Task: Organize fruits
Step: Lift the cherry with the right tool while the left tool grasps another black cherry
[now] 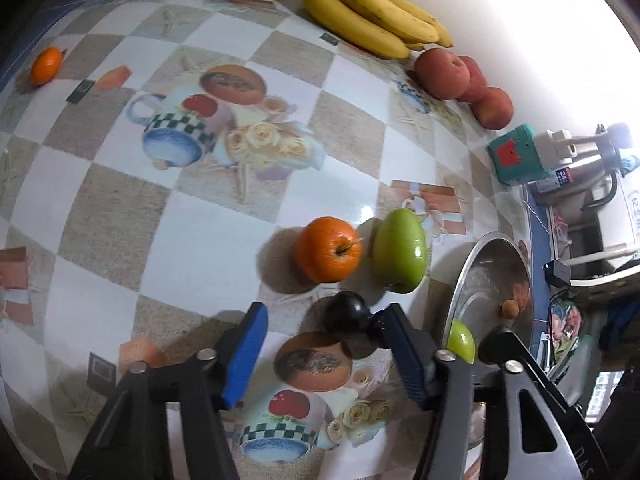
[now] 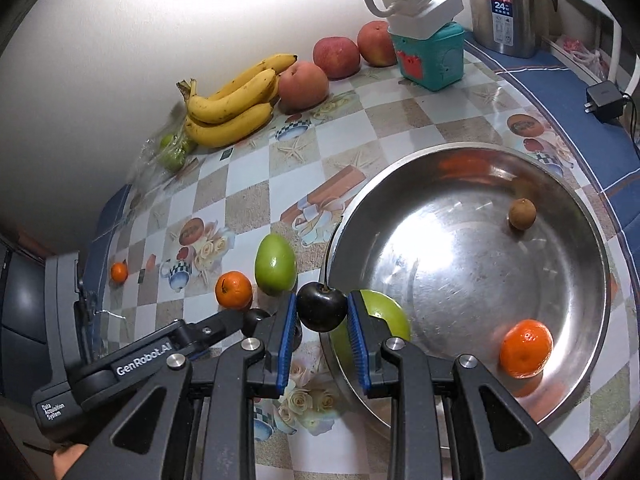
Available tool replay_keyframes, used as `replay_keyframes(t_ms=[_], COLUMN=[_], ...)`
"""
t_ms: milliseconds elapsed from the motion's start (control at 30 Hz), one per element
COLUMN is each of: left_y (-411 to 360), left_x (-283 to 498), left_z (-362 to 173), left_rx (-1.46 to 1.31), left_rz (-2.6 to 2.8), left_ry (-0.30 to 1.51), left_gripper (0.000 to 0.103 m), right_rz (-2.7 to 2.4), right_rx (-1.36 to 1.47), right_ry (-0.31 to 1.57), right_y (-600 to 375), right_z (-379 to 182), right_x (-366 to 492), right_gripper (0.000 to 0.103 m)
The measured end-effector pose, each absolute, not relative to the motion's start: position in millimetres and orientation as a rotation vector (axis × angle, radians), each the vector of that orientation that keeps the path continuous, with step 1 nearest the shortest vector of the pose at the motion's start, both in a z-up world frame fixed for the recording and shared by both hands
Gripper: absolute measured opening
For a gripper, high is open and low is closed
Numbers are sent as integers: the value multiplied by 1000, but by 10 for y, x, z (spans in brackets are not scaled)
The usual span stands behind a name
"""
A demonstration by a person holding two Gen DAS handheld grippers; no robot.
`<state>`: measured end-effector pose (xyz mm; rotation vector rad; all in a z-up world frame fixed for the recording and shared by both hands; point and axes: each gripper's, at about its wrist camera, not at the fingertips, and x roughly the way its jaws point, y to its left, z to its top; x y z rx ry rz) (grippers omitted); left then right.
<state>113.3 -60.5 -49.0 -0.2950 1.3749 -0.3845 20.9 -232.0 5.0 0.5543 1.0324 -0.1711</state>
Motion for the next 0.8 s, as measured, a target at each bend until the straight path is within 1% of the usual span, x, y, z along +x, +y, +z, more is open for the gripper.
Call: replay_keyframes(t_ms=[33, 67, 200, 333, 400, 567, 800], left_y=[-642, -666, -706, -748, -740, -773, -790], left_x=[1132, 1133, 1164, 1148, 1130, 1127, 1145], left_z=[-483, -486, -509, -507, -515, -569, -605], left_rx=[-281, -278, -293, -278, -264, -243, -252], left_rz=[-390, -396, -421, -436, -435, -432, -428], left_ry=[1364, 1361, 1359, 1352, 1355, 1362, 1366], left_gripper=[54, 48, 42, 42, 38, 35, 32], right_rz=[-167, -164, -154, -144, -142, -132, -126], right_rx=[555, 558, 568, 578, 584, 597, 609], right_ry=[1034, 1034, 1030, 1030, 1028, 1021, 1017], right_y=[-2315, -2310, -2318, -2318, -2323, -2333, -2346], right_z=[48, 45, 51, 52, 53, 74, 79], right_x=[212, 218, 213, 211, 207, 194, 182], right_gripper=[27, 27, 27, 27, 27, 27, 27])
